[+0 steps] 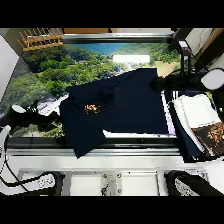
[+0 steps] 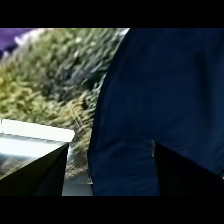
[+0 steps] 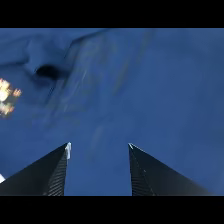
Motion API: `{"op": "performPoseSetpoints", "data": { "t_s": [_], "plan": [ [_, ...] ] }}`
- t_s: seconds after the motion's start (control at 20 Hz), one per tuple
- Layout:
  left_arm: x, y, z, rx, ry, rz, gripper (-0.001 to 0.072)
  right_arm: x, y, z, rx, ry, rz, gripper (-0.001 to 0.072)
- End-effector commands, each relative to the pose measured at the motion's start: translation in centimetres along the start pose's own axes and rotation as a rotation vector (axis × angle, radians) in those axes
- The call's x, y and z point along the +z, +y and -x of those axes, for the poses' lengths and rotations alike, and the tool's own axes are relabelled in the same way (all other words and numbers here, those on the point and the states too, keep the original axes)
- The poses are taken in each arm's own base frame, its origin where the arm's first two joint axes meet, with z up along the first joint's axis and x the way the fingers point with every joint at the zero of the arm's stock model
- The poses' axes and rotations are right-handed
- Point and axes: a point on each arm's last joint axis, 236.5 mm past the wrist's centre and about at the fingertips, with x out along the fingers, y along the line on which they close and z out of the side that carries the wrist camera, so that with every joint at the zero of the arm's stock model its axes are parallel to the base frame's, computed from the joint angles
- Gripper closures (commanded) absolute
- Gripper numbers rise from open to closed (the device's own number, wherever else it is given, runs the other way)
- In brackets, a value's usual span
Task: Fold the clothes and pants, and hang the long-sleeved shirts on hangers.
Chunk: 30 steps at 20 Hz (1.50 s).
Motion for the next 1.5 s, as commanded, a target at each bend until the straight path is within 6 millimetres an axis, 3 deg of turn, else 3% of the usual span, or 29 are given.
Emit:
{"op": "performPoseSetpoints", "data": {
  "t_s": [0.0, 0.15, 0.35, 0.4, 0.45, 0.5, 0.6, 0.7, 0.8, 0.9, 0.95, 1.05, 1.2, 1.45],
  "plan": [
    [-1.4, -0.2, -2.2, -0.075, -0.018, 0.073, 0.016, -1.7, 1.4, 1.0, 0.04, 0.007, -0.02, 0.0318],
    [-1.7, -1.2, -2.7, -0.094, -0.015, 0.071, 0.016, -1.6, 1.6, 1.1, 0.044, 0.0, -0.023, 0.0319],
    [-3.5, -3.5, -4.1, -0.077, 0.036, -0.032, 0.0162, -1.7, 1.8, 1.1, 0.056, 0.005, -0.054, 0.0318],
    [-3.9, -3.8, -4.3, -0.076, 0.046, -0.043, 0.0206, -1.9, 1.4, 1.2, 0.046, 0.013, -0.051, 0.0318],
    [-4.2, -3.9, -4.3, -0.077, 0.057, -0.049, 0.0507, -2.3, 0.9, 1.4, 0.036, 0.027, -0.055, 0.0318],
    [-4.4, -3.9, -4.3, -0.079, 0.067, -0.058, 0.0682, -2.7, 0.1, 1.8, 0.022, 0.043, -0.067, 0.0318],
    [-4.7, -3.7, -4.0, -0.085, 0.082, -0.059, 0.0694, -4.4, -2.1, 2.8, -0.006, 0.091, -0.125, 0.0318],
    [-4.9, -3.1, -3.8, -0.079, 0.095, -0.055, 0.0695, -7.5, -5.4, 4.0, -0.063, 0.144, -0.223, 0.0318],
    [-5.2, -2.4, -3.8, -0.052, 0.11, -0.075, 0.0695, -12.6, -9.8, 4.8, -0.176, 0.199, -0.426, 0.0318],
    [-5.5, -2.2, -3.6, -0.036, 0.117, -0.098, 0.0695, -19.6, -13.2, 5.2, -0.302, 0.28, -0.713, 0.0317],
    [-5.5, -2.6, -3.5, -0.035, 0.108, -0.114, 0.0694, -23.1, -14.1, 5.0, -0.339, 0.311, -0.855, 0.0316],
    [-4.9, -3.5, -2.8, -0.037, 0.058, -0.15, 0.0695, -27.9, -14.5, 3.6, -0.342, 0.324, -1.047, 0.0316],
    [-4.2, -5.1, -1.9, -0.039, -0.016, -0.214, 0.0695, -30.2, -13.9, 0.6, -0.292, 0.252, -1.186, 0.0316],
    [-4.5, -6.7, -2.2, -0.038, -0.036, -0.277, 0.0695, -29.5, -13.1, -3.4, -0.259, 0.198, -1.136, 0.0317]
  ]
}}
